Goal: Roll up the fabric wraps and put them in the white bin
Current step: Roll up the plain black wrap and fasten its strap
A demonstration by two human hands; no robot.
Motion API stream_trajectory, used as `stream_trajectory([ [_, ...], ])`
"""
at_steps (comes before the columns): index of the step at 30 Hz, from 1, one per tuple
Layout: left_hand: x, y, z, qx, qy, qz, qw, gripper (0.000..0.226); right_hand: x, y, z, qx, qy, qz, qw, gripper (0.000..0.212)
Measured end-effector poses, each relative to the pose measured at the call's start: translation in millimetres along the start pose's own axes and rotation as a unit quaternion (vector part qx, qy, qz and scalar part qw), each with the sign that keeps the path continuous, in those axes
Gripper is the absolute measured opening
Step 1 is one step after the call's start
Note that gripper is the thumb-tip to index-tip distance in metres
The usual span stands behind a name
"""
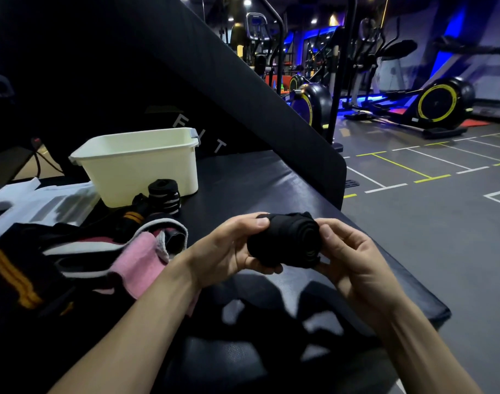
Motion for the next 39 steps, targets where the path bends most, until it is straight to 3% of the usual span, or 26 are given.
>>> stream_trajectory([
  [6, 6, -4, 3, 0.008, -0.003, -0.038, 0.999, 0.046, 4, -2, 2, 0.034, 0.052, -0.037, 0.997, 0.058],
  [17, 6, -6, 6, 0.018, -0.013, -0.044, 0.999, 0.047, 8, -4, 6, 0.091, 0.02, -0.085, 0.992, 0.059],
  [27, 2, -3, 6, 0.036, -0.004, -0.023, 0.999, 0.034, 2, -2, 4, 0.021, -0.046, -0.043, 0.998, 0.054],
  [34, 0, -2, 4, 0.029, -0.01, -0.053, 0.998, 0.057, 1, 5, 10, 0.029, -0.095, -0.012, 0.995, 0.051],
  [39, -3, 2, -1, 0.05, -0.009, -0.037, 0.998, 0.075, 2, 14, 19, 0.078, -0.112, -0.01, 0.991, 0.025],
])
Point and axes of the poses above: each hand's wrist, its own y-axis towards the middle knuckle, its own x-axis out of the palm, z = x × y, the point moved 4 cm from there along y, towards the middle knuckle, and after that the axes turned 11 degrees about x, right-handed, at the moved point
